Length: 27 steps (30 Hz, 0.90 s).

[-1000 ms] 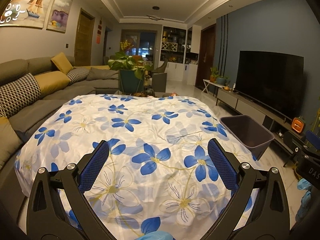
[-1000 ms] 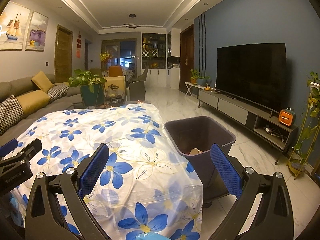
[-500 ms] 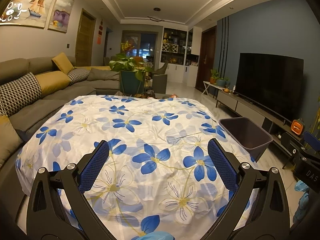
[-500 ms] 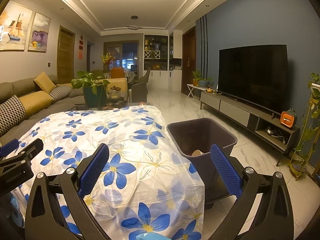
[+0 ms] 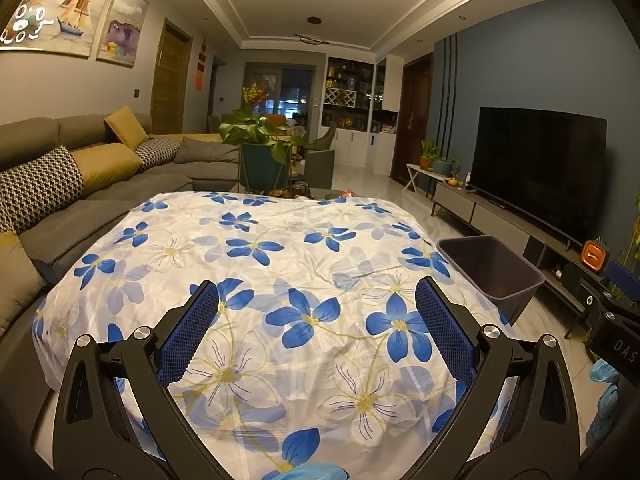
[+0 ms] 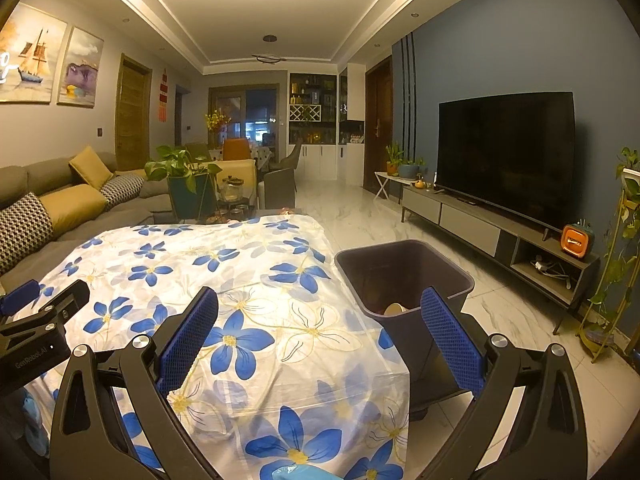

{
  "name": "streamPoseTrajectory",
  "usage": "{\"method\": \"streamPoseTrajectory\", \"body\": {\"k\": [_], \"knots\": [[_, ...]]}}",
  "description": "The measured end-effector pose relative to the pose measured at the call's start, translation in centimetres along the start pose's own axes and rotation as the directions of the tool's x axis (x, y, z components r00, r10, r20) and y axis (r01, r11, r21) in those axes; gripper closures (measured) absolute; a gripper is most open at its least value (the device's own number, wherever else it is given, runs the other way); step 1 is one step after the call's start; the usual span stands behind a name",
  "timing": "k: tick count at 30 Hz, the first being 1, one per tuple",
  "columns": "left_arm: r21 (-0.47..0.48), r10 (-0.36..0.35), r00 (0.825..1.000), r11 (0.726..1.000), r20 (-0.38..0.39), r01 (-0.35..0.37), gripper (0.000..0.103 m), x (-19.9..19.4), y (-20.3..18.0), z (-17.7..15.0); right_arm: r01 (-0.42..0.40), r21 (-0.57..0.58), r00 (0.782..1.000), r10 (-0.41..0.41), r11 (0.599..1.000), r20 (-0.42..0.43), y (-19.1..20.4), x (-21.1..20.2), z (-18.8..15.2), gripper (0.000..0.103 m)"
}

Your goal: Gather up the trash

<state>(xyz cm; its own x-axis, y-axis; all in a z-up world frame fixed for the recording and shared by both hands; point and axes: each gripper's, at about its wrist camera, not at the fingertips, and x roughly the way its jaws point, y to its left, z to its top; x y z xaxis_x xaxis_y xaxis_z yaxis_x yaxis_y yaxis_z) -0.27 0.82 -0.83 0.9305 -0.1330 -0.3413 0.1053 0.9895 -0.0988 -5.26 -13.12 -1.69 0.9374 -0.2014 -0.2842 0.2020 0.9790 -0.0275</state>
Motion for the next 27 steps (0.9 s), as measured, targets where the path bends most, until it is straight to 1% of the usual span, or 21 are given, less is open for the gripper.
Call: {"method": "streamPoseTrajectory", "body": {"k": [27], "knots": [[-0.002,-0.003,1.000,1.000,0.000,0.003,0.006,-0.30,-0.09,-0.02,0.008,-0.005,1.000,-0.008,1.000,0.013,0.10,-0.38,0.35,0.006]]}}
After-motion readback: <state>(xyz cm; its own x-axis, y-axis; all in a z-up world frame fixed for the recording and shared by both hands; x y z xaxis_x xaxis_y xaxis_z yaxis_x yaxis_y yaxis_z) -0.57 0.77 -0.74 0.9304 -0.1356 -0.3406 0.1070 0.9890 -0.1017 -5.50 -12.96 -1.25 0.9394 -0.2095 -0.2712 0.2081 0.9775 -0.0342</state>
